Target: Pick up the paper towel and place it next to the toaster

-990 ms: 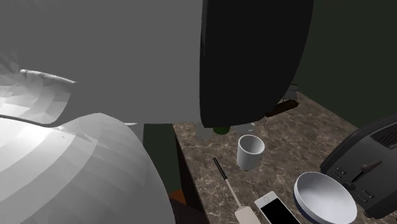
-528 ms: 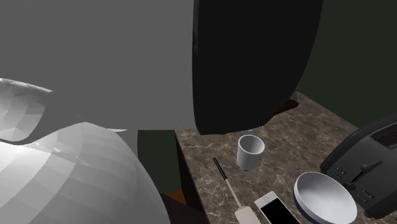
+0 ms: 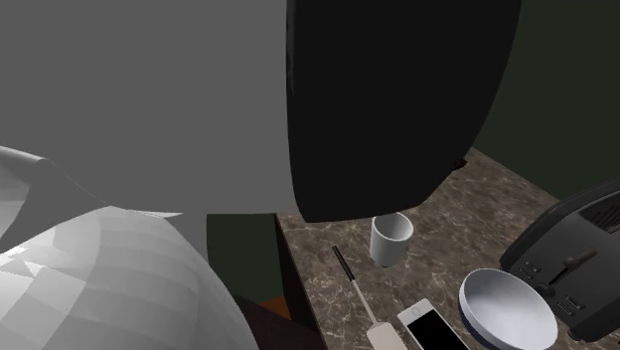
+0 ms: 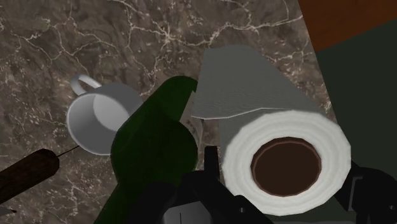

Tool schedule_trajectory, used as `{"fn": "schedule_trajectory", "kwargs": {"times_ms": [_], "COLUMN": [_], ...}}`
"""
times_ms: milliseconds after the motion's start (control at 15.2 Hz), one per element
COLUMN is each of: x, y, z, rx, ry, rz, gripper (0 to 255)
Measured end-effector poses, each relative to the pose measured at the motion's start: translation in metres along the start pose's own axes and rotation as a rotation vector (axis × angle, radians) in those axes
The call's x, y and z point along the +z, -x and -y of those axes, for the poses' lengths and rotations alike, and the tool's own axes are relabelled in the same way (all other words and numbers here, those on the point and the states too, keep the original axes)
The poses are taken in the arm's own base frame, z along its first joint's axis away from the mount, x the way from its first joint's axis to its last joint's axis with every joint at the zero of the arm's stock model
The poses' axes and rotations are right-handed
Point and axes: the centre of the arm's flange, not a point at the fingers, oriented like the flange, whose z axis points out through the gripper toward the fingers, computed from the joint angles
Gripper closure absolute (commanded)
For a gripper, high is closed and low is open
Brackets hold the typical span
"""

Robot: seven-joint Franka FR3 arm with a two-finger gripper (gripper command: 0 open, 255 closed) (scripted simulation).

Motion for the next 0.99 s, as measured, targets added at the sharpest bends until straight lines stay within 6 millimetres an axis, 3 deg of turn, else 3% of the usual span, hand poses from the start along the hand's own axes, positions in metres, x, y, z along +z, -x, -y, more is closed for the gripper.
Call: {"fn": "schedule_trajectory", "kwargs": {"times_ms": [990], "x": [-0.078], "y": [-0.004], "z": [-0.004], "rx": [0.0], "ry": [0.0], "rz": [0.0], "gripper": [255]}}
